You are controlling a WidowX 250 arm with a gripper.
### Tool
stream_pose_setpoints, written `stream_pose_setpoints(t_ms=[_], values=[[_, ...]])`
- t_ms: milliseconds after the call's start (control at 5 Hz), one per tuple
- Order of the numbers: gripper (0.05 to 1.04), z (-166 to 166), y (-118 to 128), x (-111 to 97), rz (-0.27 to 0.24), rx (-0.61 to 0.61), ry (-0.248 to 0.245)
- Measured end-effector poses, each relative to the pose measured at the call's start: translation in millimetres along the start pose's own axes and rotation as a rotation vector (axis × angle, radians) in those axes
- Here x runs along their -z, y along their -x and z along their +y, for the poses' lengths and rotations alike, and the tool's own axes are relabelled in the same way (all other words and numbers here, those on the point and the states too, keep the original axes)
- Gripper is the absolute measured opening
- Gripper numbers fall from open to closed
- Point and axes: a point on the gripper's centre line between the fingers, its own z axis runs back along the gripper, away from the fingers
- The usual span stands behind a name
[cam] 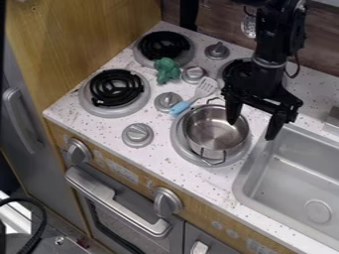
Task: Move the silver pot in the upper right side of the burner
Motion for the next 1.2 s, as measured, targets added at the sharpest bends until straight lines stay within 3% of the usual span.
stream_pose_setpoints(t_ms=[200, 600, 800, 1200], values=[[0.999, 1, 8, 15, 0.048, 0.002, -0.010], [0.999, 24, -13, 22, -0.093, -0.103, -0.014], [0.999, 28, -16, 36, -0.095, -0.145, 0.011], [0.964, 34, -11, 60, -0.002, -0.121, -0.005]])
